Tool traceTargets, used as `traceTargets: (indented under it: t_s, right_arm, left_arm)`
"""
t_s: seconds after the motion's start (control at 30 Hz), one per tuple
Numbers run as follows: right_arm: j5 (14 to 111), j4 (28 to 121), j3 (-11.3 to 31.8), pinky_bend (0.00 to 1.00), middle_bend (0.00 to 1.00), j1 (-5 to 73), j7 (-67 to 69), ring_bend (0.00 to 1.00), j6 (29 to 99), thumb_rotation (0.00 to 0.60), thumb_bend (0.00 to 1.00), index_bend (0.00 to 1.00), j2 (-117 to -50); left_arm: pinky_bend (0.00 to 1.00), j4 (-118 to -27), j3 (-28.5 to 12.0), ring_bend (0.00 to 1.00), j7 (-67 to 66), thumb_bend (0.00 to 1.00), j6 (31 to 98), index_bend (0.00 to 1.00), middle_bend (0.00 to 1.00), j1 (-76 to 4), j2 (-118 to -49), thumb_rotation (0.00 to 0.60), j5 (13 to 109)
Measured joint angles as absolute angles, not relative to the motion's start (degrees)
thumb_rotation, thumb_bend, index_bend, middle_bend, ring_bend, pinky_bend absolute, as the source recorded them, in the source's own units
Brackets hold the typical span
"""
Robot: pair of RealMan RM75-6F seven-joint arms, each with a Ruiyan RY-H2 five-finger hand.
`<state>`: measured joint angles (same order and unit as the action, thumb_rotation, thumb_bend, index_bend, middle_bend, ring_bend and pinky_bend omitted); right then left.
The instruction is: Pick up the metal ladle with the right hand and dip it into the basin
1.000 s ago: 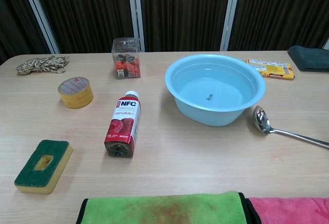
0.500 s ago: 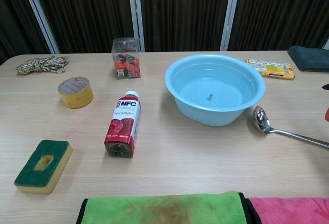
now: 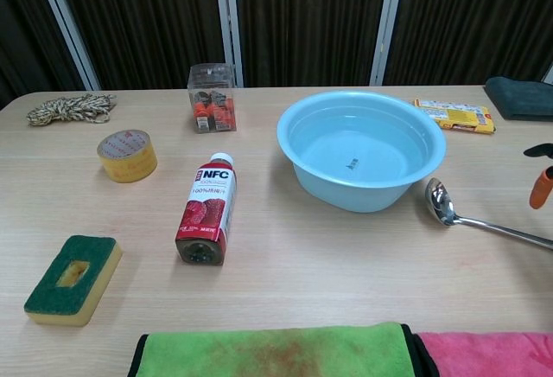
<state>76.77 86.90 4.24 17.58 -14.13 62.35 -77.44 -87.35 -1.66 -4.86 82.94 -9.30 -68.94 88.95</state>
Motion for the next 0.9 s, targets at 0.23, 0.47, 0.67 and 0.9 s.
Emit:
traceTargets:
  t_s: [0.23,0.47,0.67,0.9]
  right_arm:
    - [74.63,86.1,4.74,0.0,0.0,20.05,-15.61,0.0,58.84,0.6,0.26,0.37,-79.38]
    - [72.0,81.23,5.62,0.0,0.0,22.54,-16.0,0.0,55.23,0.6,0.26,0.37,-83.14]
    - [70.09,75.39,6.23,0.0,0.0,24.47,-14.77,0.0,52.08,0.6,0.26,0.37,-86.42]
    - [69.37,69.17,7.02,0.0,0.0,26.27,-11.63,0.0,49.91,0.6,0.26,0.37,-88.8]
  left_arm:
    - [0.04,-87.37,-1.5,0.0,-4.51,0.24,82.9,0.0,0.0,-9.41,-68.76,0.6,89.23]
    - [0.04,-87.34,-1.55,0.0,-3.98,0.24,83.38,0.0,0.0,-9.19,-68.48,0.6,89.11]
    - [0.04,-87.26,-1.67,0.0,-3.87,0.24,83.38,0.0,0.0,-9.1,-68.35,0.6,88.7]
    - [0.04,-87.08,-2.07,0.0,-4.15,0.24,83.5,0.0,0.0,-9.02,-68.45,0.6,87.94]
